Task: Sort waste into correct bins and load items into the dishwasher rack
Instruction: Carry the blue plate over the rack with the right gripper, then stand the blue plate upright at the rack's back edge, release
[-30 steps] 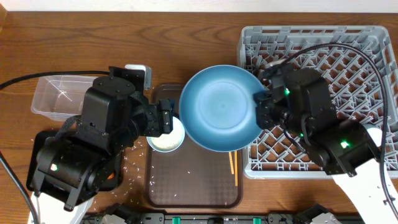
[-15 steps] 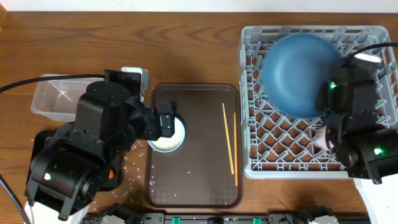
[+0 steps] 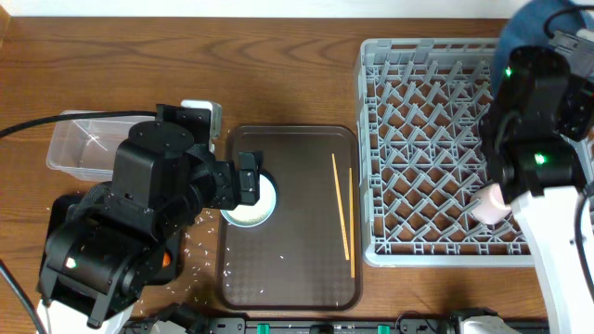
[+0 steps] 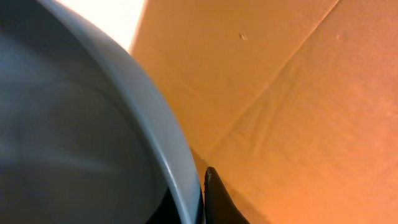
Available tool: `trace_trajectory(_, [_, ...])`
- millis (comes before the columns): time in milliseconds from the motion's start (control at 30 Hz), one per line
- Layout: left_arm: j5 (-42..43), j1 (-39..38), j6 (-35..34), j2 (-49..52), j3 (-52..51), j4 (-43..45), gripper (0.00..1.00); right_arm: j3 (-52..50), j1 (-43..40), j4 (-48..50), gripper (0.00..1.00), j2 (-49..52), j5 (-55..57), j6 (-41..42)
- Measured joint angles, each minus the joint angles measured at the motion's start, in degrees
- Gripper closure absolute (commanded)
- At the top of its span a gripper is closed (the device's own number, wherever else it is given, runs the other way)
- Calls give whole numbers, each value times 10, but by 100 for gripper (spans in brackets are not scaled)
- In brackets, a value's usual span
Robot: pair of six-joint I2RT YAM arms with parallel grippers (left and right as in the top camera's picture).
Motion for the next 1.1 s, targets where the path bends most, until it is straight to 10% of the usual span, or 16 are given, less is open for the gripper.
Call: trace_trajectory(1100, [0, 0, 2, 0, 0, -16, 2, -2, -89, 279, 99, 232, -31, -405])
